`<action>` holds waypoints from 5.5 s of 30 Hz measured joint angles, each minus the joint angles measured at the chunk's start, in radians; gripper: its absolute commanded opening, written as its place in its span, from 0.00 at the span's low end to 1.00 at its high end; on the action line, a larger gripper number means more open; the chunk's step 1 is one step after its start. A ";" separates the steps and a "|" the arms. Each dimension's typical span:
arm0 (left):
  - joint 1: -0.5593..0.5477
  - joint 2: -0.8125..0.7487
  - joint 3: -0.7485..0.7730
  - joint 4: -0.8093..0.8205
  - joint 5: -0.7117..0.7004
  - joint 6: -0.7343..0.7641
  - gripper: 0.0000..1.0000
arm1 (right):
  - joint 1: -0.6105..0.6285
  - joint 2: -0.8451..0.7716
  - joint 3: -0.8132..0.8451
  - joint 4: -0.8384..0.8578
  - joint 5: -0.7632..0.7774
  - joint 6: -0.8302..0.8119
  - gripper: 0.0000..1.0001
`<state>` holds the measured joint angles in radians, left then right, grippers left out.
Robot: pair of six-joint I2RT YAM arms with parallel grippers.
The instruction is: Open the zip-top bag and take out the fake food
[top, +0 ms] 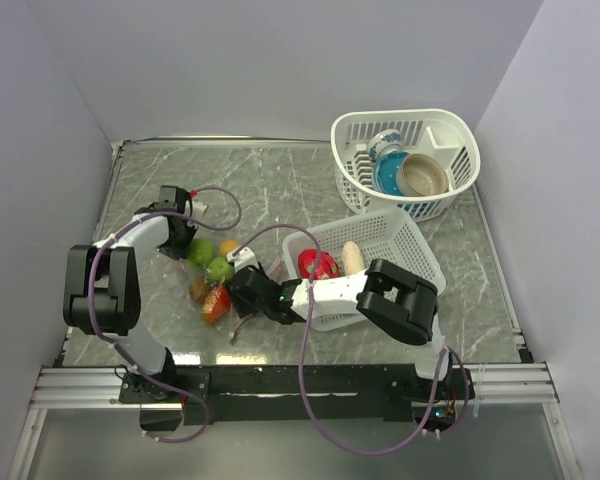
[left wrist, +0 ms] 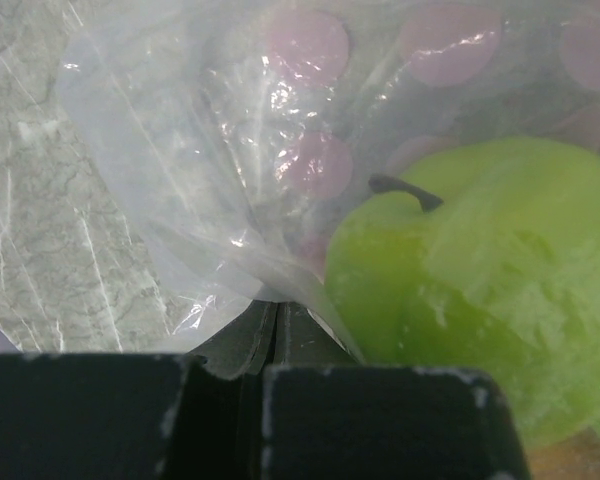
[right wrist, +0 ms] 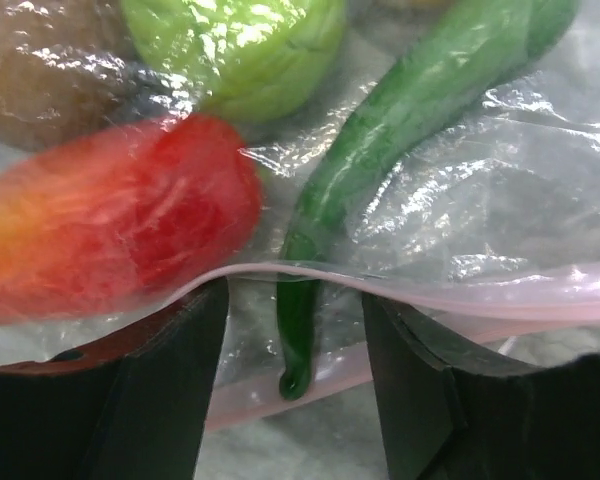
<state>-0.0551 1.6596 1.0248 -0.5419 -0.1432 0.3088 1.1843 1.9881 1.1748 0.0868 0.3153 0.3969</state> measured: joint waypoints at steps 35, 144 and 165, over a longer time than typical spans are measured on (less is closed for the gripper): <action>0.110 0.032 0.013 -0.034 0.103 -0.042 0.01 | -0.219 -0.988 -0.346 -0.475 0.182 0.170 0.67; 0.166 0.007 -0.058 0.032 0.078 -0.059 0.01 | 0.098 -0.521 -0.340 0.023 0.011 -0.048 0.19; 0.170 -0.103 0.066 -0.183 0.279 -0.071 0.01 | -0.200 -0.951 -0.472 -0.468 0.359 0.371 1.00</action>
<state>0.1146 1.5566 1.0908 -0.7254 0.1356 0.2375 0.9840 1.0374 0.7029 -0.3813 0.6743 0.7677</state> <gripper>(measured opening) 0.013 0.998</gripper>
